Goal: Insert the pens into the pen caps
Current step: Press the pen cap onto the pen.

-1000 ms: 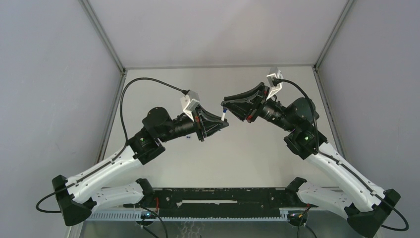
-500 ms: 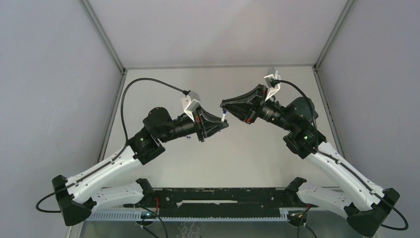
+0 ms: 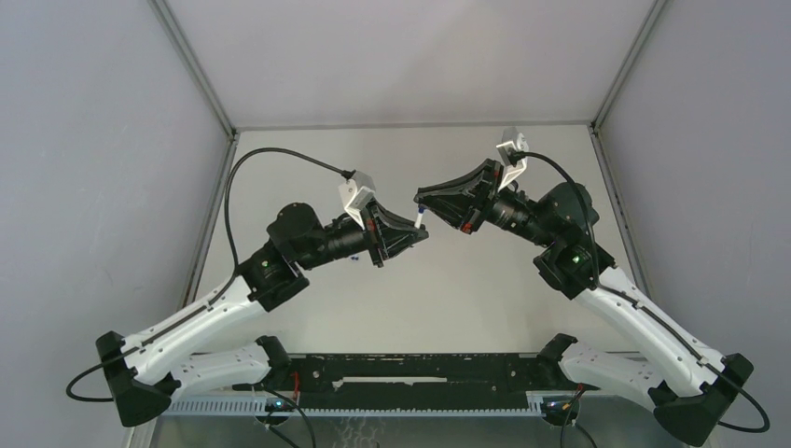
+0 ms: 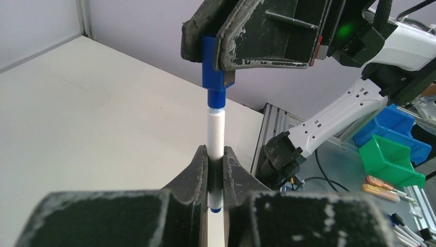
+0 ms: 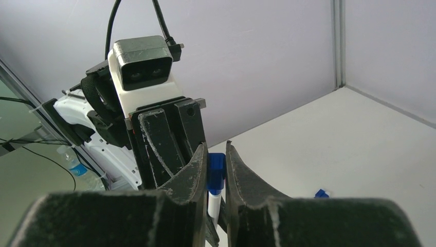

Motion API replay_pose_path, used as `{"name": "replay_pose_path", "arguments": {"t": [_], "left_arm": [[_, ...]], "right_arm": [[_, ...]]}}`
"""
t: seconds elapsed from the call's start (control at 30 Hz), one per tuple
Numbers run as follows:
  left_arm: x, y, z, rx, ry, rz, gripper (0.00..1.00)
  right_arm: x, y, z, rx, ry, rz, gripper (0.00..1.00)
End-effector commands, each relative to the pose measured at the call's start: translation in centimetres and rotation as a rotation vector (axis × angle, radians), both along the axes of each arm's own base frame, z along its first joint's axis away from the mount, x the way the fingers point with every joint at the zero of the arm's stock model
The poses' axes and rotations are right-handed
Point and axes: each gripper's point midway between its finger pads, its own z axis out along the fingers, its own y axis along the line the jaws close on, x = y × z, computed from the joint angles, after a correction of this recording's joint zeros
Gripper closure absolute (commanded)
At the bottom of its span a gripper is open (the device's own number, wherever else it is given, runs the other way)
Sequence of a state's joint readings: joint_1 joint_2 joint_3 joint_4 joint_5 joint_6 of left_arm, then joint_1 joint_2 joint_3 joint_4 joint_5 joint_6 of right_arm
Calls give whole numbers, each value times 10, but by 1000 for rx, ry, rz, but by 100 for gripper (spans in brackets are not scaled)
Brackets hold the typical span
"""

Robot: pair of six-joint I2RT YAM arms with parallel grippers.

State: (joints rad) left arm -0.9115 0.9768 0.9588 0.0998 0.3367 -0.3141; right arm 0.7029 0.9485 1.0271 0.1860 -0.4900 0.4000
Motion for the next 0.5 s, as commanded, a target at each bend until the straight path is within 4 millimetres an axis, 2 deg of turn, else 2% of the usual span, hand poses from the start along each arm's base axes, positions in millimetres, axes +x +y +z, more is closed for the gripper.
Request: {"name": "replay_pose_path", "arguments": {"t": [0.0,0.2,0.47], "left_arm": [[2,16,49,-136,-84,62,100],[0,18,57,-157,-98,56,100],[1,30,71,-203,-130,109,100]], "right_arm": [[-7,1,8,-10,-15,2,100],[-1,10,-6,-31,57,-42,100],[-5,17,-22,-79,103,-40,100]]}}
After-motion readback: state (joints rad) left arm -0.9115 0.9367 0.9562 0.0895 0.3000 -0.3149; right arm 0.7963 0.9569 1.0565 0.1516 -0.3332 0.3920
